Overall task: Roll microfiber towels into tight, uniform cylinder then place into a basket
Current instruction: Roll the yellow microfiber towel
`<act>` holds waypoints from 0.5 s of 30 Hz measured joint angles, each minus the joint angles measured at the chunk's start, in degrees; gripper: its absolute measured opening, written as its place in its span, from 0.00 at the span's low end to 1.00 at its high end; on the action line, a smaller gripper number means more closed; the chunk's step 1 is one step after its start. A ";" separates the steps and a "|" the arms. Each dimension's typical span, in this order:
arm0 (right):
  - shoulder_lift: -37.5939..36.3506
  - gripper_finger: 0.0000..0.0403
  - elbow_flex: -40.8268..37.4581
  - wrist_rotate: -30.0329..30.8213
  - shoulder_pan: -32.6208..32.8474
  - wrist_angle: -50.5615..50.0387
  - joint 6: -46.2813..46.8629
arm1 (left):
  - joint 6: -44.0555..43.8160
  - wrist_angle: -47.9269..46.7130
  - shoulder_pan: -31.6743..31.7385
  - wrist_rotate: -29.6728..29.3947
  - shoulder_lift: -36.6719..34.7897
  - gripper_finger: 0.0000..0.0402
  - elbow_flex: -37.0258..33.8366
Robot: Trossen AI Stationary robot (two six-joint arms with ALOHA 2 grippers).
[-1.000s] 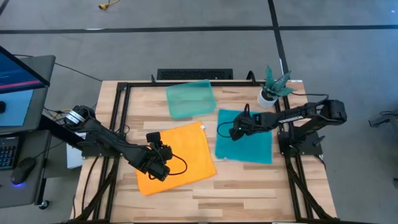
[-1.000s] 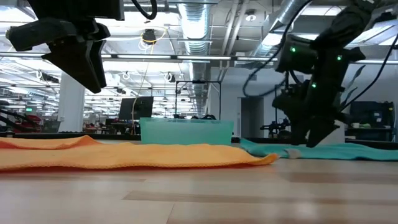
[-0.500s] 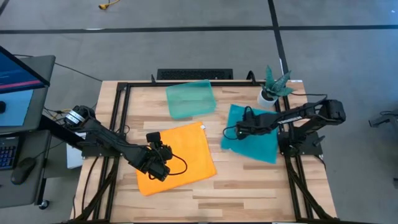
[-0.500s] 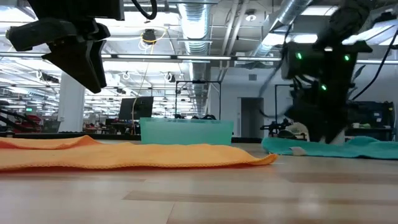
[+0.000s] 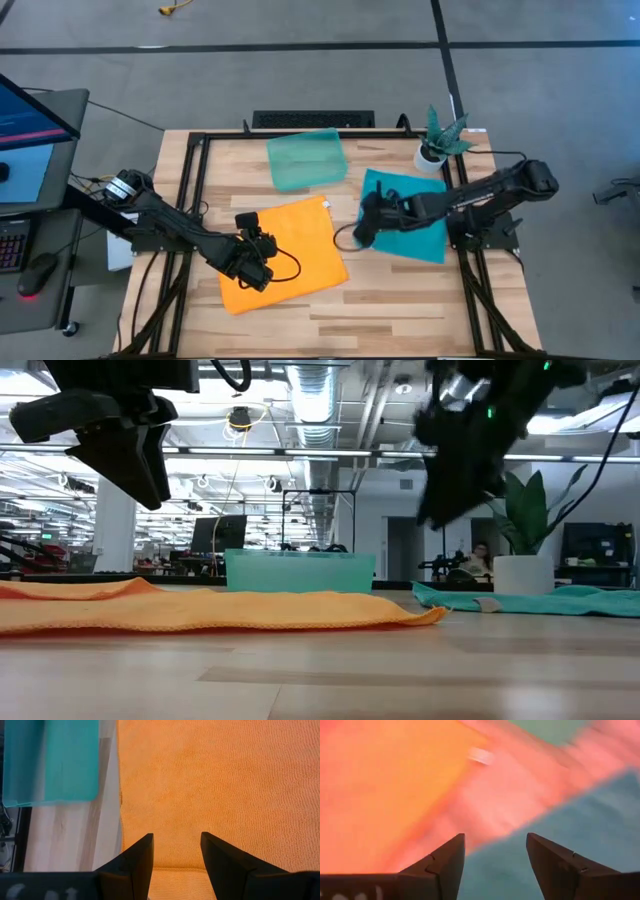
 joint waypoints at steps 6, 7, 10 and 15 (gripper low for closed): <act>1.91 0.59 0.09 0.01 5.08 16.14 -0.07 | -0.34 -0.03 0.00 1.76 0.00 0.39 -0.01; 2.53 0.59 0.17 0.04 5.69 18.75 -0.27 | -0.49 -0.04 0.00 2.45 0.00 0.39 -0.01; 4.56 0.59 0.13 0.08 6.55 23.21 -6.89 | -0.83 -0.30 -0.38 4.30 0.01 0.39 -0.02; 7.83 0.59 0.15 0.23 5.99 31.26 -21.34 | -0.83 -1.64 -3.31 2.44 0.02 0.39 -0.39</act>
